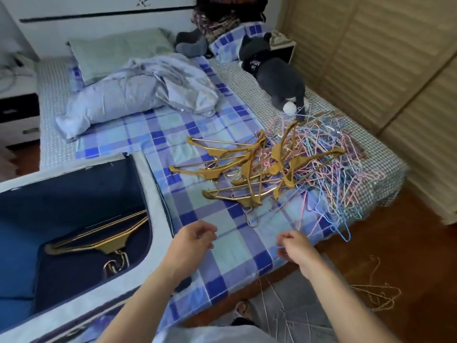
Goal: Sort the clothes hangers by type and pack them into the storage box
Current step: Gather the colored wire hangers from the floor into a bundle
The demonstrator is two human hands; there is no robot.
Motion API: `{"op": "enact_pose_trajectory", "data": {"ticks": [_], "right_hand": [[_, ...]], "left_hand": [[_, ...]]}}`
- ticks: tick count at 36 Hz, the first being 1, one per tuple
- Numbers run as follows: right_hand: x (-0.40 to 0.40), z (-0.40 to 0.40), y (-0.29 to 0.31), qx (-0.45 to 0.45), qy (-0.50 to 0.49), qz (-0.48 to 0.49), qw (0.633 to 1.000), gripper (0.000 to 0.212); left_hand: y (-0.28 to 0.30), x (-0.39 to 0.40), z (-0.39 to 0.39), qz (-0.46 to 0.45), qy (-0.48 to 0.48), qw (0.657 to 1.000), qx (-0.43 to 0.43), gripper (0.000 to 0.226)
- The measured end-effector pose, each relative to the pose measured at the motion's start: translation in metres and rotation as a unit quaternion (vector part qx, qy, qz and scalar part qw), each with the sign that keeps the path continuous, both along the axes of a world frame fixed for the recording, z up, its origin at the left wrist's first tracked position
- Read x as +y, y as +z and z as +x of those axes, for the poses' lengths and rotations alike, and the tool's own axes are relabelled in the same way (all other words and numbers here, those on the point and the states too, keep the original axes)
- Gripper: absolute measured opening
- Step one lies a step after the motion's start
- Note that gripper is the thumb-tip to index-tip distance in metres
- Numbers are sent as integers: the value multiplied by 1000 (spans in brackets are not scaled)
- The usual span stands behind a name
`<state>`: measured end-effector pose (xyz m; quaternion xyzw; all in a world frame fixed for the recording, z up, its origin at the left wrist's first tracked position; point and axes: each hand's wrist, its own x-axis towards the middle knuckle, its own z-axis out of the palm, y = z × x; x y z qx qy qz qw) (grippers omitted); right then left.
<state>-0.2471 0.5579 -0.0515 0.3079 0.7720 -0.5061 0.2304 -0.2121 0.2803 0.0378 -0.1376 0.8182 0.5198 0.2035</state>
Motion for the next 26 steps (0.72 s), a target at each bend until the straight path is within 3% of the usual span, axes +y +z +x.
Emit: {"op": "enact_pose_trajectory", "data": {"ticks": [9,13,19,22,26], "right_hand": [[-9,-39,-8,-23,-2,-24,999,13],[-23,-48,1,-25,4,-40,999,14],[-6,-43,-10,-2,-84,-46,995,19],[14,-4,-19,2,-169,-20,985,32],[46,76,-31,-29,-277,-2,960,29]], "left_hand": [[-15,-5,-39,-18,28,999,-16,18],[-23,2,-61,-17,-9,999,-30,18],[-47,45,-89,-29,-166,984,-51,20],[-66,77,-90,-37,-260,961,-90,18],[-90,114,-80,-26,-347,930,-121,17]]}}
